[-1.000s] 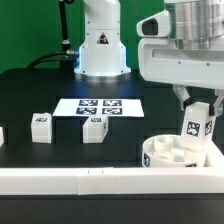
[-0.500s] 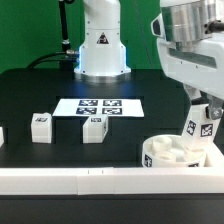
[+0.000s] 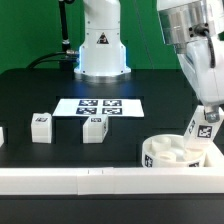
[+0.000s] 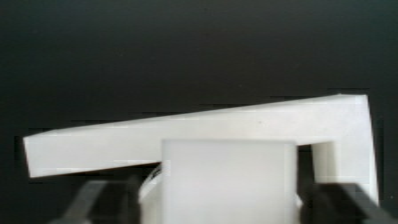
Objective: Assemble stool
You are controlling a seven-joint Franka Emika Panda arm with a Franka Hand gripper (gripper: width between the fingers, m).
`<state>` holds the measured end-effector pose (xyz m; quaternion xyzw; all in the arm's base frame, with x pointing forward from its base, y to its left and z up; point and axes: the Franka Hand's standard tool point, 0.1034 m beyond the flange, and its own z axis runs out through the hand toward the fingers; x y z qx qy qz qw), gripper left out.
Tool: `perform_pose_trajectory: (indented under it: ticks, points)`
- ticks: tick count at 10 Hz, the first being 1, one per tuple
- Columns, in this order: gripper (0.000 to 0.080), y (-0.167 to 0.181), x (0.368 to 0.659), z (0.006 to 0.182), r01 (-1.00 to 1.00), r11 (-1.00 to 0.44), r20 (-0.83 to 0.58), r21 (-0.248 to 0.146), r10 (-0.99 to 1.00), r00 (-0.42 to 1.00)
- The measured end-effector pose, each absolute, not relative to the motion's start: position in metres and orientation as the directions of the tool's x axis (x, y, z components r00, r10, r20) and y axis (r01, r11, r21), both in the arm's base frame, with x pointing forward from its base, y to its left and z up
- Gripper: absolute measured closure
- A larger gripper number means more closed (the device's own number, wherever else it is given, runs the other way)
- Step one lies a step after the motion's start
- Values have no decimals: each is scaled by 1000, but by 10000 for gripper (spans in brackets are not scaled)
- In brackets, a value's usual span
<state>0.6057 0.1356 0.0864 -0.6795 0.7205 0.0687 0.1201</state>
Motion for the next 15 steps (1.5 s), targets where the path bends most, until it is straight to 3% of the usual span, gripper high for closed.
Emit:
perform_pose_trajectory:
  ticks: [1,2,6,7,10,12,13,15]
  points:
    - [171,136,608,93,-996,42,-268,-76,-963,-20]
    - [171,137,609,98,-994,-30,-260,-102,-964,56]
    - [151,135,607,94,-808,-548,-163,-217,-796,583]
    - [151,137,607,95,-700,-678,-111,-226,-696,710]
    - [151,137,609,100,-354,-909,7,-221,-364,931]
    - [151,135,609,99,-146,-967,54,-211,-160,986]
    - [151,135,609,98,-21,-980,78,-196,-37,996]
    - [151,137,609,95,342,-933,125,-109,329,936]
